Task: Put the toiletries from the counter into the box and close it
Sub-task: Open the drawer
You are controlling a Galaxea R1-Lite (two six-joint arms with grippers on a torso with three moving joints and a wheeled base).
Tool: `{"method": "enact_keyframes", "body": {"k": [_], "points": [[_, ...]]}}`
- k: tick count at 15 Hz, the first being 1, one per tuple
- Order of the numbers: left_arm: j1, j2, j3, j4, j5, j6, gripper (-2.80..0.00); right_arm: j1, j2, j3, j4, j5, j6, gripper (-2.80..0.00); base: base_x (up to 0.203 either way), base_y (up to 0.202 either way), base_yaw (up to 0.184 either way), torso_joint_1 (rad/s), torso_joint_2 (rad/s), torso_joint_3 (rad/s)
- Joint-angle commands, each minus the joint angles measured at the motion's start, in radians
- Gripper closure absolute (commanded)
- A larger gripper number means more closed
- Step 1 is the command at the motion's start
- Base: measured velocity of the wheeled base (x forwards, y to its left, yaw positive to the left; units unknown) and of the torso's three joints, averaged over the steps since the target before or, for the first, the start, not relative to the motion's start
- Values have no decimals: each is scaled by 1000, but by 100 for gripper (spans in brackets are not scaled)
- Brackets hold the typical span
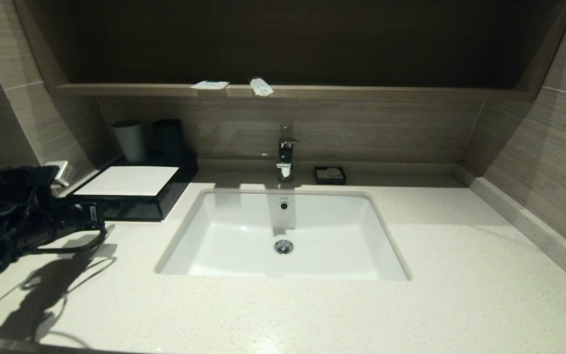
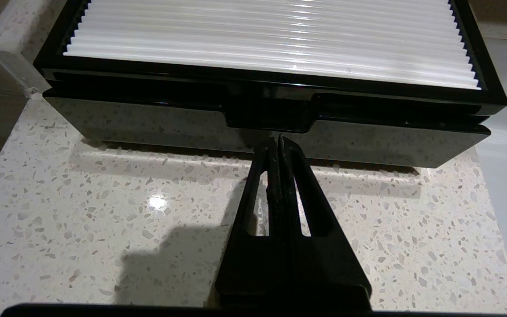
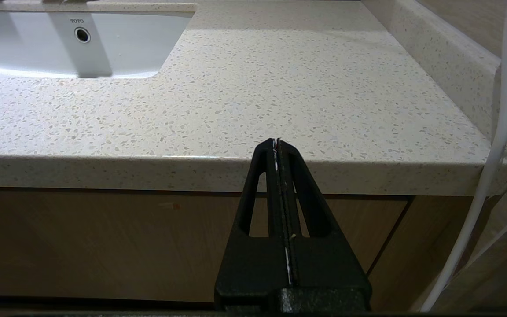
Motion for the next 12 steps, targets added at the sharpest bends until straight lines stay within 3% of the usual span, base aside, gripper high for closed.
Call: {"method": "enact_keyframes", "body": {"k": [1,12], "points": [[1,4,-2,-4,-1,0,0,0,0,0,0,0,0,0,0,0,0,0,0,0],[-1,33,-34,-7,-1,-3,0,0,0,0,1,0,0,0,0,0,0,0,0,0]]}}
